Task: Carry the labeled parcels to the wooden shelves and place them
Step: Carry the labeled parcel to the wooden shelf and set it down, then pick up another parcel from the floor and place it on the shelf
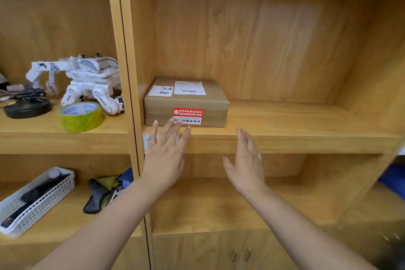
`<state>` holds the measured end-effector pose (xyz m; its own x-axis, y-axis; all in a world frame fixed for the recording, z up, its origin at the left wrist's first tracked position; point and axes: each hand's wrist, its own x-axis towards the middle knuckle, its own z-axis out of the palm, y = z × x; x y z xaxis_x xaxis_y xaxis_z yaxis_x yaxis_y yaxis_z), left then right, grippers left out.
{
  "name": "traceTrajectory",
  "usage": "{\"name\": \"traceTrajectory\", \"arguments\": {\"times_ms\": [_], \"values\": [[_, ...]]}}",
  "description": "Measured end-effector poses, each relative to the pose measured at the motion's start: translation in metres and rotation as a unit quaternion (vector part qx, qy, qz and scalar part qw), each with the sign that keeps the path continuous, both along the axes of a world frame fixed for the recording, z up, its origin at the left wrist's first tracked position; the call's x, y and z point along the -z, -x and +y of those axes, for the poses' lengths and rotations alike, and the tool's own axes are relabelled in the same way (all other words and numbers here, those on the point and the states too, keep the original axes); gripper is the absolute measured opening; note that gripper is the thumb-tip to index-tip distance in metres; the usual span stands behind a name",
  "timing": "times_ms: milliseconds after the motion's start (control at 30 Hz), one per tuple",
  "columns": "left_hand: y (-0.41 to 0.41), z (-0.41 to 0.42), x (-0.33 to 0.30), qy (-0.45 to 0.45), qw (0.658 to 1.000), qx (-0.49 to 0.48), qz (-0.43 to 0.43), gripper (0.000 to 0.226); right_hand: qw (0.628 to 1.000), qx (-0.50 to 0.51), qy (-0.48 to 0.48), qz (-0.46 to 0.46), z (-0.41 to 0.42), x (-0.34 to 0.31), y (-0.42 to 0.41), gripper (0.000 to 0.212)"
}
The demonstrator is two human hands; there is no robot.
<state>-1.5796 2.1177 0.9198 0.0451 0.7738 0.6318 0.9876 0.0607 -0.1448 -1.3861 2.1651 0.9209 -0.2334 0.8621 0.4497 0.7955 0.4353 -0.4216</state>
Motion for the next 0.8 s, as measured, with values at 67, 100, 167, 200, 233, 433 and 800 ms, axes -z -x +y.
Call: {"name": "traceTrajectory", "arguments": {"times_ms": [67, 100, 167, 200, 233, 433, 800], "values": [[-0.018, -0.002, 0.008, 0.015, 0.999, 0.027, -0.009, 0.070, 1.000, 0.013, 0.010, -0.012, -0.014, 0.007, -0.015, 0.082], [-0.029, -0.003, 0.011, 0.024, 0.999, 0.041, -0.013, 0.071, 1.000, 0.023, 0.014, -0.016, -0.021, 0.009, -0.025, 0.081], [-0.053, -0.003, 0.016, 0.039, 0.996, 0.077, -0.011, 0.072, 0.998, 0.046, 0.023, -0.022, -0.032, 0.014, -0.046, 0.080], [-0.067, -0.003, 0.018, 0.045, 0.994, 0.099, -0.009, 0.072, 0.997, 0.060, 0.028, -0.027, -0.038, 0.016, -0.059, 0.080], [-0.081, -0.003, 0.019, 0.051, 0.991, 0.120, -0.007, 0.072, 0.996, 0.075, 0.031, -0.033, -0.045, 0.018, -0.072, 0.080], [-0.178, -0.013, 0.020, 0.078, 0.967, 0.240, -0.021, 0.063, 0.982, 0.175, 0.058, -0.034, -0.097, 0.027, -0.165, 0.081], [-0.428, -0.106, 0.032, 0.137, 0.876, 0.461, -0.035, 0.057, 0.938, 0.336, 0.080, -0.038, -0.251, 0.053, -0.379, 0.075]]}}
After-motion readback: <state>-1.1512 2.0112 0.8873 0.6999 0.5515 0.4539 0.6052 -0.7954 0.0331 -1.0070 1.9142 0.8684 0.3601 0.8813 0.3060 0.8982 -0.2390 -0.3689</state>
